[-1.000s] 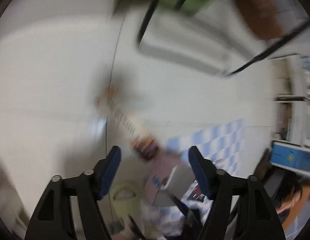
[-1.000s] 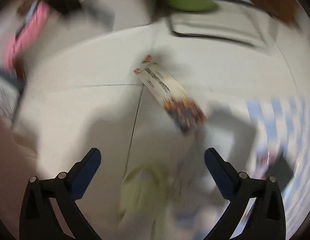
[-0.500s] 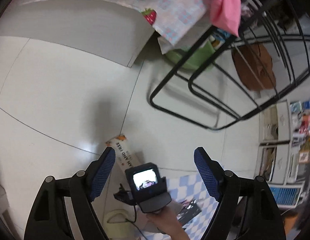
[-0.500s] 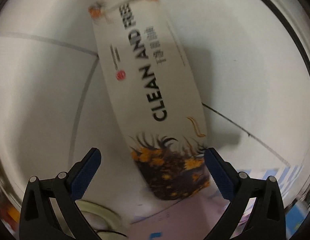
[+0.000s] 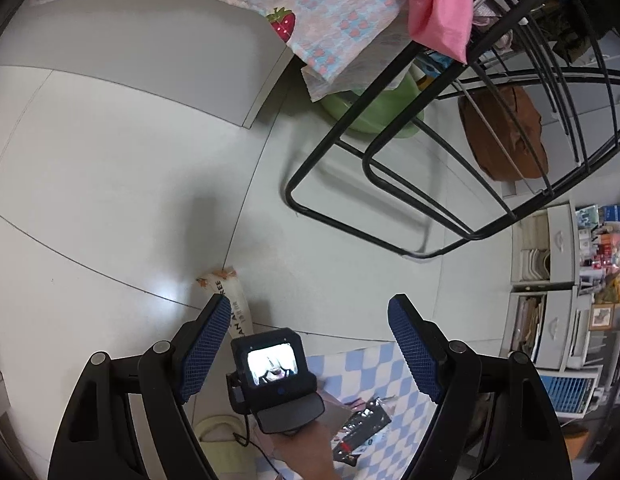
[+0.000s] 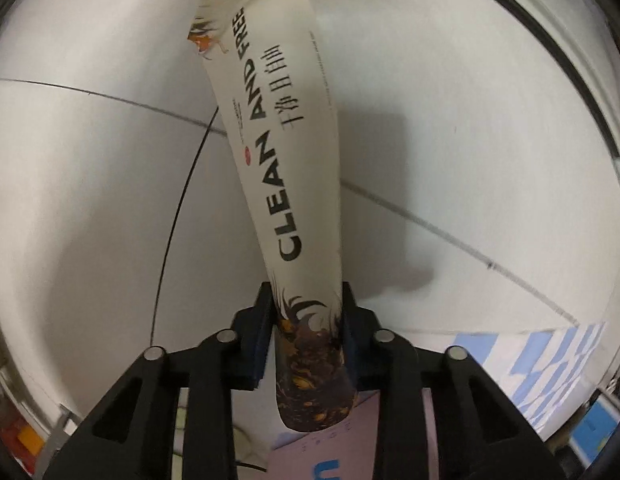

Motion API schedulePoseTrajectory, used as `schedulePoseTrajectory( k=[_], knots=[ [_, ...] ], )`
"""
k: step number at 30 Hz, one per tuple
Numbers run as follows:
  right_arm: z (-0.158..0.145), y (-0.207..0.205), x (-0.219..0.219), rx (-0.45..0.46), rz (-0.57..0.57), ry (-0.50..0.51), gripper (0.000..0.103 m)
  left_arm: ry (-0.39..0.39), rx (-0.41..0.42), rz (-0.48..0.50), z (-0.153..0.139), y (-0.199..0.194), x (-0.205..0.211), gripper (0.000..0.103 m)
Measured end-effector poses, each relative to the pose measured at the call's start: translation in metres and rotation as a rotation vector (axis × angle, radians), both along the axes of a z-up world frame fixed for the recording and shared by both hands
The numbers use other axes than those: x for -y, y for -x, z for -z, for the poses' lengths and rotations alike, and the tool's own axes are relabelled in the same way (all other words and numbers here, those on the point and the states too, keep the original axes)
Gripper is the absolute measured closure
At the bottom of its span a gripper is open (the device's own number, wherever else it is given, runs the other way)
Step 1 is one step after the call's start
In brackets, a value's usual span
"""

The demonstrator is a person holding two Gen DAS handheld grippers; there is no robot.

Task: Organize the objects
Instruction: 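Grasp the CLEAN AND FREE bag with the right gripper and lift it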

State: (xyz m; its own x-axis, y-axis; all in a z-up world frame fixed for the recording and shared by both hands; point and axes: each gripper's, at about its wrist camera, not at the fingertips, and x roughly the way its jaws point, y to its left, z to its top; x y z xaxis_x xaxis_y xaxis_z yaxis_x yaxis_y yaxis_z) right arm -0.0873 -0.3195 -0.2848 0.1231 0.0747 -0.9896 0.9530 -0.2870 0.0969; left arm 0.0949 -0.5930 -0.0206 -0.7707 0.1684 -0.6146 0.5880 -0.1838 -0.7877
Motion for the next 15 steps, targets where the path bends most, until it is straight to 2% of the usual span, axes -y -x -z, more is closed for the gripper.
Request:
schedulePoseTrajectory(
  k=[3, 6, 10, 13, 15],
  knots=[
    [-0.021, 0.008, -0.020, 0.038, 0.117, 0.084, 0.083, 0.003, 0.014, 0.009, -0.004, -0.001, -0.005, 0.023],
    [-0.083, 0.031, -0.067, 0.113, 0.356, 0.303, 0.083, -0.020, 0.003, 0.015, -0.008, -0.002, -0.010, 0.023],
    [-0.156, 0.050, -0.163, 0.179, 0.630, 0.545, 0.083, -0.006, -0.020, 0.040, -0.021, -0.002, -0.026, 0.023],
    [-0.172, 0.047, -0.227, 0.167, 0.740, 0.585, 0.083, 0.010, -0.049, 0.089, -0.032, 0.000, -0.043, 0.023],
    [-0.160, 0.033, -0.249, 0.157, 0.739, 0.576, 0.082, 0.058, -0.035, 0.111, -0.039, 0.002, -0.054, 0.023]
  ],
)
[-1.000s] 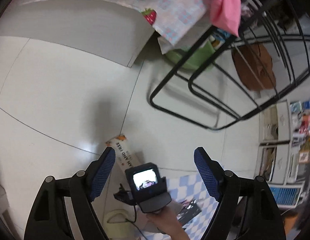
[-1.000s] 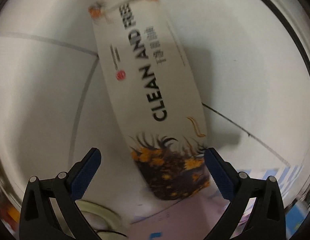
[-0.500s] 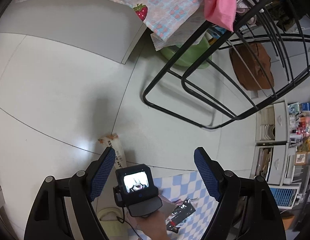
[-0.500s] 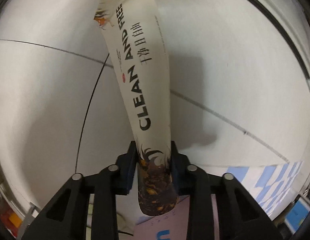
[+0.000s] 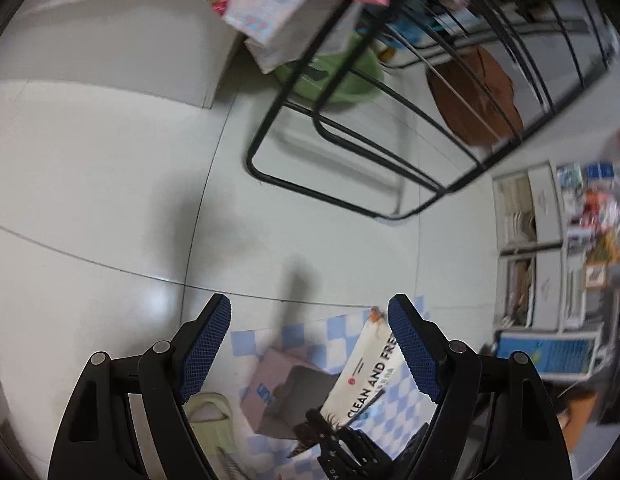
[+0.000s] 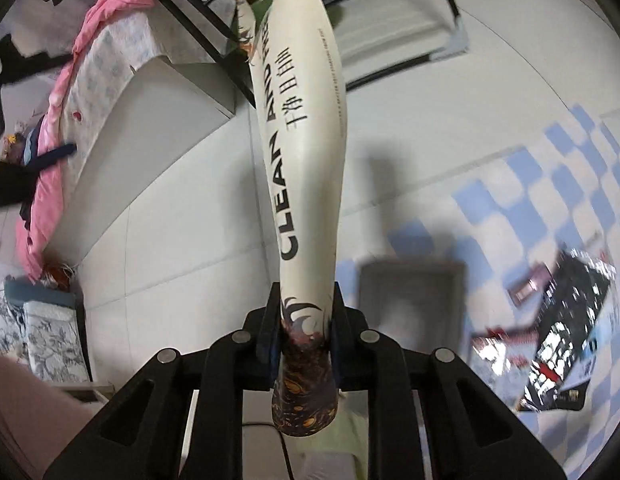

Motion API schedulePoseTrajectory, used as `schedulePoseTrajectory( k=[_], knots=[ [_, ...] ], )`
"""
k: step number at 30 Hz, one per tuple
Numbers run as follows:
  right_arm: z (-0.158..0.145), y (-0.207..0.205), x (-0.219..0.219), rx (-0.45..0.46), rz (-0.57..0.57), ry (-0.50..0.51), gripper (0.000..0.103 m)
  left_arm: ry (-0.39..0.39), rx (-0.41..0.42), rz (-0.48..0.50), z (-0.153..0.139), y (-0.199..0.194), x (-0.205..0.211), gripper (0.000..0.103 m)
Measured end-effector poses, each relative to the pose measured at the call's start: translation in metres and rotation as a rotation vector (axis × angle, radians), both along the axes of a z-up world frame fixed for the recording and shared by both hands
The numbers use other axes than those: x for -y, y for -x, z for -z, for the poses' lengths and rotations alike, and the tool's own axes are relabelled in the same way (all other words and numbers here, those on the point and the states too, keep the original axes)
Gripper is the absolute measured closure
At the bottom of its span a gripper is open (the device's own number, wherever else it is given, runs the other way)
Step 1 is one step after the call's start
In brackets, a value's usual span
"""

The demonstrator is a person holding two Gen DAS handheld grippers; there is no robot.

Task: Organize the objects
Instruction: 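Grasp the CLEAN AND FREE bag with the right gripper and lift it, then lower the bag into the pink box with the right gripper and release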

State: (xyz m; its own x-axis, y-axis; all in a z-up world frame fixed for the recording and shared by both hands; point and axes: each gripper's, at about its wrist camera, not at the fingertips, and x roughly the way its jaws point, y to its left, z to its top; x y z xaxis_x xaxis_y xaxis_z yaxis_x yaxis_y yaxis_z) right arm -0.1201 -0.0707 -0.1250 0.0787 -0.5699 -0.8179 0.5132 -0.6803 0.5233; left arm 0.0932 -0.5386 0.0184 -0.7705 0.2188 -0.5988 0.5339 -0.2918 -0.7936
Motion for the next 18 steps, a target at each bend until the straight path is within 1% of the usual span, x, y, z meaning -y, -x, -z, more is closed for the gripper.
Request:
schedulePoseTrajectory(
  k=[1, 2, 4, 5, 6, 7, 8, 9, 10, 12, 13, 14, 16, 18],
  knots=[
    [0.008, -0.006, -0.005, -0.018, 0.003, -0.039, 0.082, 0.027, 0.006, 0.007, -0.004, 0.001, -0.004, 0.023],
    [0.014, -0.008, -0.008, -0.023, 0.012, -0.055, 0.080, 0.046, 0.006, 0.014, -0.007, 0.001, -0.008, 0.023],
    [0.034, -0.013, -0.016, 0.000, 0.039, -0.027, 0.072, 0.058, 0.000, 0.035, -0.010, 0.006, -0.015, 0.023],
    [0.044, -0.014, -0.016, 0.003, 0.055, -0.030, 0.053, 0.062, -0.002, 0.049, -0.011, 0.007, -0.019, 0.023],
    [0.051, -0.009, -0.013, 0.012, 0.069, -0.062, 0.033, 0.072, 0.003, 0.072, -0.011, 0.009, -0.024, 0.023],
    [0.059, -0.011, -0.012, 0.018, 0.085, -0.116, 0.029, 0.078, 0.013, 0.090, -0.010, 0.011, -0.028, 0.023],
    [0.062, -0.009, -0.010, 0.002, 0.088, -0.152, 0.029, 0.080, 0.025, 0.103, -0.009, 0.012, -0.032, 0.023],
    [0.061, -0.012, -0.011, -0.043, 0.079, -0.193, 0.029, 0.074, 0.031, 0.110, -0.008, 0.014, -0.034, 0.023],
    [0.056, -0.006, -0.007, -0.082, 0.079, -0.215, 0.029, 0.066, 0.032, 0.114, -0.007, 0.014, -0.036, 0.023],
    [0.043, -0.010, -0.014, -0.162, 0.094, -0.229, 0.024, 0.055, 0.040, 0.120, -0.007, 0.015, -0.038, 0.023],
    [0.039, -0.013, -0.020, -0.175, 0.101, -0.228, 0.023, 0.056, 0.046, 0.124, -0.007, 0.017, -0.040, 0.023],
    [0.036, -0.015, -0.025, -0.166, 0.108, -0.218, 0.023, 0.055, 0.049, 0.128, -0.007, 0.019, -0.041, 0.023],
    [0.038, -0.019, -0.039, -0.115, 0.133, -0.174, 0.023, 0.050, 0.050, 0.135, -0.008, 0.022, -0.043, 0.023],
    [0.042, -0.023, -0.043, -0.052, 0.142, -0.133, 0.028, 0.043, 0.047, 0.142, -0.010, 0.025, -0.046, 0.023]
  ],
)
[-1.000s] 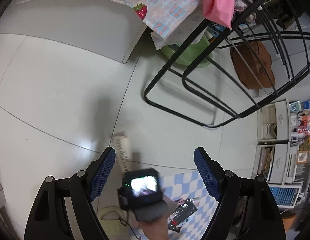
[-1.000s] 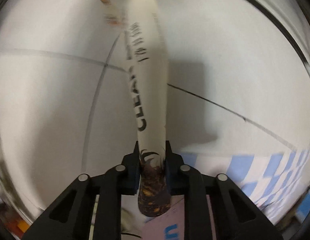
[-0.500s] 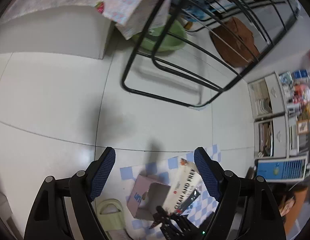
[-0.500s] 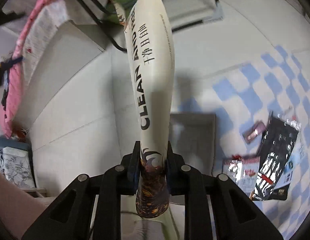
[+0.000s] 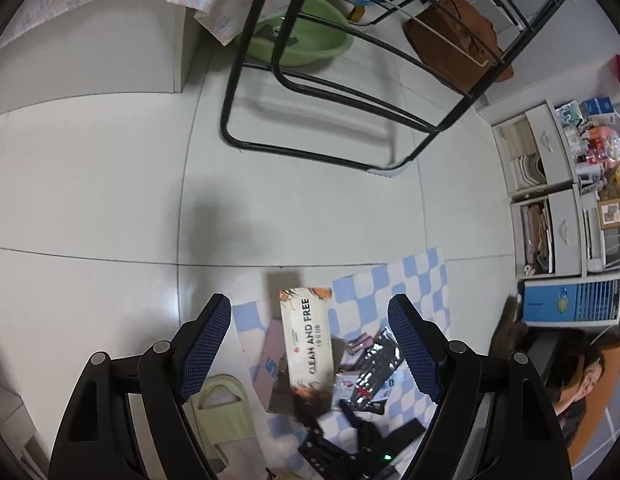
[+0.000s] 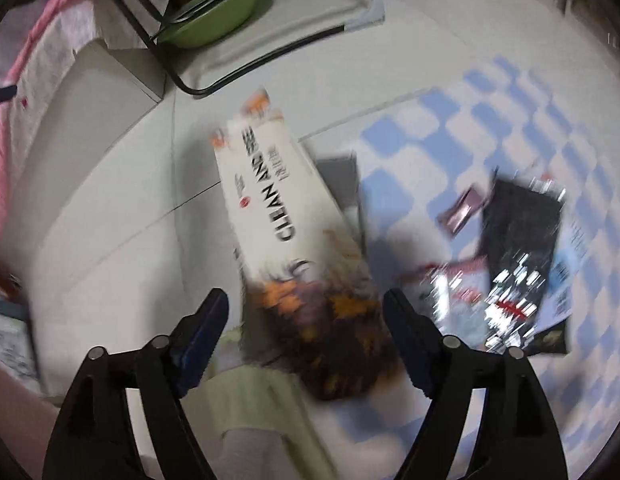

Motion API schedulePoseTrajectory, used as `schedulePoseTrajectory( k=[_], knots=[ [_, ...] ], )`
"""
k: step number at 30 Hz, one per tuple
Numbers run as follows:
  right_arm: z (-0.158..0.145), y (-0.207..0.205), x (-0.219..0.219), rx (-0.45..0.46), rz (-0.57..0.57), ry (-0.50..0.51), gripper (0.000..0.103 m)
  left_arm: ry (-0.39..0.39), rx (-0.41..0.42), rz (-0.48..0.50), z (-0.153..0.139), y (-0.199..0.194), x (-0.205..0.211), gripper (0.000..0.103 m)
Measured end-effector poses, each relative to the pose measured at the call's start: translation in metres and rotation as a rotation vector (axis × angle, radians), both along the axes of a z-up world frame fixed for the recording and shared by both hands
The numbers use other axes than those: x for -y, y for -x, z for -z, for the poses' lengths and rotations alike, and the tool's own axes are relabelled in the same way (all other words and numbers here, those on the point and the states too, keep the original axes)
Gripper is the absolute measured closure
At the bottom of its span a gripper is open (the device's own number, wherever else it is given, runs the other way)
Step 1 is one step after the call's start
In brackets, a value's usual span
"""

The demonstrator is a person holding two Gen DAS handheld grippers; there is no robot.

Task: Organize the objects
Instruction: 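Lower the bag into the pink box with the right gripper and release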

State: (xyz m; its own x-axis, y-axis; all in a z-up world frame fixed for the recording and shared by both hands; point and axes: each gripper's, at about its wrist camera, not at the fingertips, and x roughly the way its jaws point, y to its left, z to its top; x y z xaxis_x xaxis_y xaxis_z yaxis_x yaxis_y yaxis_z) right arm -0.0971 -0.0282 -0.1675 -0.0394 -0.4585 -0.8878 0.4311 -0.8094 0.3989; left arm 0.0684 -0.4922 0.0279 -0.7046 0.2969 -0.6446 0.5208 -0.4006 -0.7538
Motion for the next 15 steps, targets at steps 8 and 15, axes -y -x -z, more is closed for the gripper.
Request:
schedulePoseTrajectory(
  k=[8, 15],
  knots=[
    [-0.001, -0.002, 0.001, 0.157, 0.065, 0.089, 0.028, -0.020, 0.010, 0.023, 0.007, 0.015, -0.005, 0.023],
    [0.026, -0.003, 0.005, 0.383, 0.075, 0.180, 0.033, -0.075, -0.007, 0.009, 0.010, 0.020, -0.002, 0.023]
  ],
)
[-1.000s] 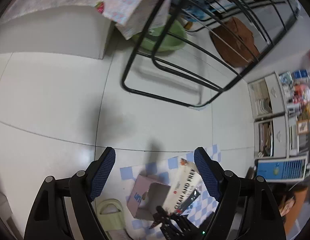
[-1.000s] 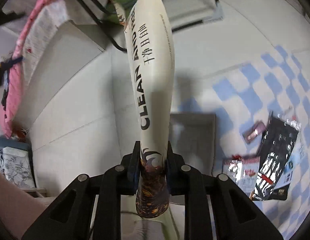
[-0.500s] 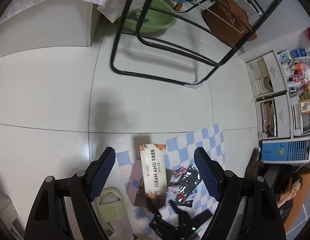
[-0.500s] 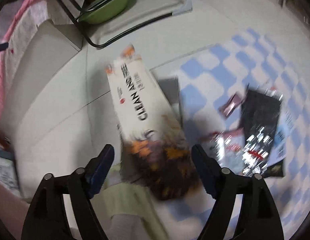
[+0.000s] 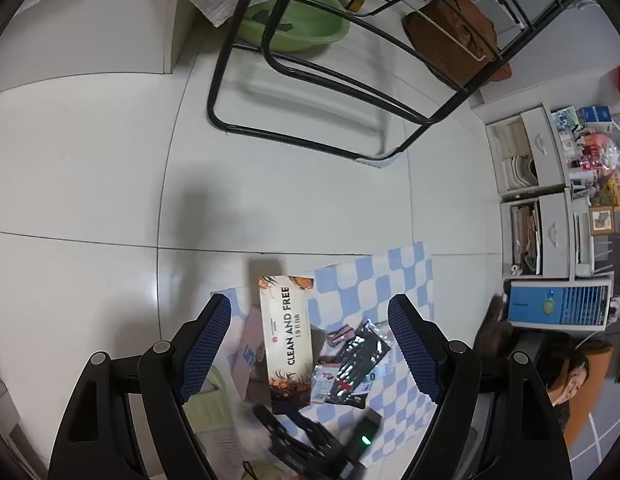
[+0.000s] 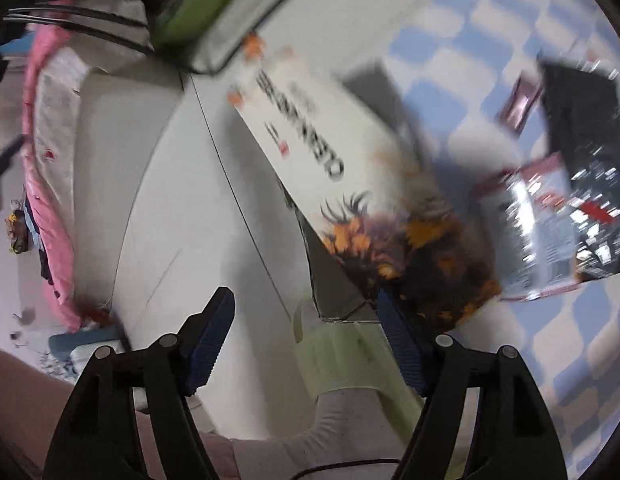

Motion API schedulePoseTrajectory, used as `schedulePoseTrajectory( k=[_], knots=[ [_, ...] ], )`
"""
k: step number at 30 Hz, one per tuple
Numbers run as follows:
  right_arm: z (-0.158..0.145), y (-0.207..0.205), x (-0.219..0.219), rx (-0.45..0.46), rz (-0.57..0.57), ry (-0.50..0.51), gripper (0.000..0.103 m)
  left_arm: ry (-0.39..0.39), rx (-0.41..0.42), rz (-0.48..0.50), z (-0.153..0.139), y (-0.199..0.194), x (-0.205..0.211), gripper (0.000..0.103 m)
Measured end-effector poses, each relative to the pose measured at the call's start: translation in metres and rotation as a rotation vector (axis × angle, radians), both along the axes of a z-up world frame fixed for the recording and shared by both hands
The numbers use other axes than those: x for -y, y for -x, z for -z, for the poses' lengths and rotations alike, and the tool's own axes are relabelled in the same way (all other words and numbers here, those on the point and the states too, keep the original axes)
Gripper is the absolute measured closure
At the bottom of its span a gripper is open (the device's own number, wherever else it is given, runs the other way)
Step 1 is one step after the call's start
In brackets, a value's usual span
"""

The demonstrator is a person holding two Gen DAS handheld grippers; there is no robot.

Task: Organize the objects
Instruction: 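Lower the bag into the pink box with the right gripper and release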

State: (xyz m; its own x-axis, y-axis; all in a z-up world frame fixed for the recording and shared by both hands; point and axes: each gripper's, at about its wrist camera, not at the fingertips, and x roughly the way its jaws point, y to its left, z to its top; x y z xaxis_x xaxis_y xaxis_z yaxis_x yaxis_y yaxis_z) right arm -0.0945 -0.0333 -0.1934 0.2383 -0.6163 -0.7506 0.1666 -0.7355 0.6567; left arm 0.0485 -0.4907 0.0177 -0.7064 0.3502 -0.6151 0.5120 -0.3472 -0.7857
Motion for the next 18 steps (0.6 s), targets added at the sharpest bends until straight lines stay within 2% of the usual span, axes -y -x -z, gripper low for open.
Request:
schedulePoseTrajectory(
  k=[2, 4, 6, 7, 11, 15, 17, 18],
  knots=[
    [0.019, 0.007, 0.008, 0.061, 0.050, 0.020, 0.033, 0.000, 0.001, 0.015, 0.001, 0.003, -0.002, 0.023],
    [0.036, 0.017, 0.014, 0.117, 0.149, 0.036, 0.033, -0.008, -0.003, 0.028, 0.003, 0.005, -0.005, 0.023],
    [0.046, 0.024, 0.022, 0.163, 0.205, 0.016, 0.033, -0.016, 0.003, 0.036, 0.005, 0.008, -0.006, 0.023],
    [0.047, 0.029, 0.029, 0.174, 0.229, -0.008, 0.027, -0.022, 0.005, 0.036, 0.006, 0.009, -0.006, 0.023],
    [0.043, 0.042, 0.064, 0.233, 0.212, 0.024, 0.027, -0.082, -0.022, 0.027, 0.011, 0.011, -0.002, 0.023],
    [-0.002, 0.040, 0.075, 0.133, 0.093, 0.061, 0.026, -0.092, -0.013, 0.013, 0.017, 0.013, 0.007, 0.023],
    [-0.028, 0.041, 0.066, 0.052, 0.050, 0.026, 0.026, -0.100, -0.023, 0.000, 0.018, 0.012, 0.012, 0.023],
    [-0.043, 0.043, 0.059, -0.020, 0.037, 0.002, 0.026, -0.099, -0.027, -0.009, 0.018, 0.013, 0.013, 0.023]
  ],
)
